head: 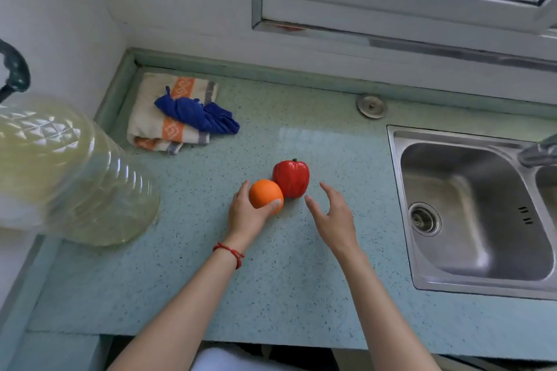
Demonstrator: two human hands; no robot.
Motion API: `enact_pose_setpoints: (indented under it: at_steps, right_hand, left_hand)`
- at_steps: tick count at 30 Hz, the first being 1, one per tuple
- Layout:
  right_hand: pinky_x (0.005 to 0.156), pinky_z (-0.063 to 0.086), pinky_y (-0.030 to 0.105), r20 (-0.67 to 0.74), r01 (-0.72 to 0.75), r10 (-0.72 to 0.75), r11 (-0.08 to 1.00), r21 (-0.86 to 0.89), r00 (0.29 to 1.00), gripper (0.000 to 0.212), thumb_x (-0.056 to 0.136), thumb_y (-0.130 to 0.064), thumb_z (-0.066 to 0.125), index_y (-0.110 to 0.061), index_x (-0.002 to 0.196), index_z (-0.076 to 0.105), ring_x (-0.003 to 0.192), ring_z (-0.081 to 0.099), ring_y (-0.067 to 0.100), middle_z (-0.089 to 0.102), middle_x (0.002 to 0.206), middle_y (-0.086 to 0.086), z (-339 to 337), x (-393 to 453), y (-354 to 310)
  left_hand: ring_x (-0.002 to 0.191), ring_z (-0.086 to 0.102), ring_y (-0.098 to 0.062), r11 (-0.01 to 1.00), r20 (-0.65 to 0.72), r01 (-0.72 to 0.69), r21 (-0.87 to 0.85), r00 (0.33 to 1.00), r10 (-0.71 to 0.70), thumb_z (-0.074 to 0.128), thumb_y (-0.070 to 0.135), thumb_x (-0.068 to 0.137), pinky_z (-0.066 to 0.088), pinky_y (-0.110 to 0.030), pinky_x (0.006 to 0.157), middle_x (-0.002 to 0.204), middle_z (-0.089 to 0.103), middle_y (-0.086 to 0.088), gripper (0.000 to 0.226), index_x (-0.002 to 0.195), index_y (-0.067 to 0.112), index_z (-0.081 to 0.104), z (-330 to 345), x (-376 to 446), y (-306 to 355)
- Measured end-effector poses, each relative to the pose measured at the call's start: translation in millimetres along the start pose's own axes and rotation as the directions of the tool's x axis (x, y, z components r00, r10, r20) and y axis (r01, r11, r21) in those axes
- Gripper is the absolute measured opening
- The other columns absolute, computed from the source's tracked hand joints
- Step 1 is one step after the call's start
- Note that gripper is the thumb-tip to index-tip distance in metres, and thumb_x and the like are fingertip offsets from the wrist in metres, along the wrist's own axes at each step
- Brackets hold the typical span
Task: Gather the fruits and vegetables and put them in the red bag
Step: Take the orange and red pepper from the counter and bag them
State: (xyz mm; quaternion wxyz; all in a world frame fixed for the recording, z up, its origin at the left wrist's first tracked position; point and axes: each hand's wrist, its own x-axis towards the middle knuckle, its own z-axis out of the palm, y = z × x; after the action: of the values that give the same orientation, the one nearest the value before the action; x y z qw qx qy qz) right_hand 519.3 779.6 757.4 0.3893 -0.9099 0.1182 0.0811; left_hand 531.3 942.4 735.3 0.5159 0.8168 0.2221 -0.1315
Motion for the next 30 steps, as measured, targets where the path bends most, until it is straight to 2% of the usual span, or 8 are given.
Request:
enact_pose_setpoints:
  at_steps: [4, 9, 13, 18, 25, 30]
  right_hand:
    - [0.106, 0.037, 0.037, 0.011, -0.061, 0.06, 0.989, 0.133, 0.998, 0.058, 0.086, -0.042, 0.058, -0.016, 0.136, 0.042, 0.128, 0.042, 0.017, 0.045, 0.141, 0.003, 5.7, 15.1, -4.3]
    - [0.092, 0.038, 0.025, 0.048, -0.146, 0.138, 0.943, 0.3, 0.989, 0.066, 0.081, -0.038, 0.067, -0.015, 0.137, 0.04, 0.117, 0.05, 0.015, 0.05, 0.136, 0.006, 14.1, 33.4, -17.3]
    - [0.092, 0.039, 0.025, 0.06, -0.136, 0.123, 0.945, 0.296, 0.991, 0.077, 0.074, -0.034, 0.075, -0.015, 0.138, 0.037, 0.117, 0.051, 0.02, 0.05, 0.134, 0.006, 22.5, 45.8, -26.7]
    - [0.091, 0.041, 0.026, 0.047, -0.117, 0.109, 0.954, 0.275, 0.993, 0.073, 0.071, -0.031, 0.077, -0.019, 0.133, 0.041, 0.114, 0.052, 0.021, 0.051, 0.132, 0.005, 31.0, 51.7, -32.2]
    - [0.088, 0.044, 0.027, 0.043, -0.191, 0.189, 0.907, 0.375, 0.981, 0.069, 0.072, -0.031, 0.077, -0.018, 0.132, 0.045, 0.106, 0.054, 0.019, 0.054, 0.126, 0.005, 29.9, 43.8, -28.4]
    - [0.092, 0.051, 0.042, 0.09, -0.191, 0.169, 0.853, 0.485, 0.982, 0.06, 0.07, -0.029, 0.079, -0.018, 0.123, 0.053, 0.104, 0.058, 0.022, 0.059, 0.118, 0.007, 29.5, 30.6, -20.1]
  left_hand:
    - [0.127, 0.043, -0.027, 1.0, -0.003, -0.001, -0.024, 1.0, 0.001, 0.076, 0.03, 0.071, 0.035, -0.037, 0.102, 0.143, 0.042, -0.009, 0.08, 0.139, 0.016, 0.036, 3.0, 4.6, 2.4]
    - [0.116, 0.051, -0.025, 0.993, -0.039, 0.037, -0.112, 0.998, -0.041, 0.078, 0.026, 0.069, 0.039, -0.033, 0.095, 0.132, 0.052, -0.01, 0.071, 0.131, 0.015, 0.046, -4.4, 12.6, -2.1]
    - [0.111, 0.054, -0.024, 0.974, -0.042, 0.078, -0.21, 0.995, -0.089, 0.079, 0.024, 0.069, 0.042, -0.033, 0.094, 0.127, 0.056, -0.011, 0.068, 0.128, 0.013, 0.049, -15.6, 15.8, -10.3]
    - [0.103, 0.054, -0.019, 0.939, -0.023, 0.079, -0.335, 0.996, -0.091, 0.076, 0.018, 0.072, 0.042, -0.03, 0.088, 0.119, 0.057, -0.008, 0.061, 0.127, 0.012, 0.051, -27.6, 14.5, -15.7]
    - [0.101, 0.055, -0.02, 0.885, -0.002, 0.095, -0.456, 0.994, -0.108, 0.074, 0.013, 0.074, 0.046, -0.044, 0.096, 0.112, 0.057, -0.006, 0.052, 0.122, 0.014, 0.053, -38.8, 10.8, -20.7]
    - [0.1, 0.054, -0.019, 0.852, -0.039, 0.05, -0.522, 0.996, -0.082, 0.07, 0.007, 0.077, 0.043, -0.032, 0.088, 0.111, 0.056, -0.007, 0.049, 0.123, 0.008, 0.052, -48.4, -3.0, -27.3]
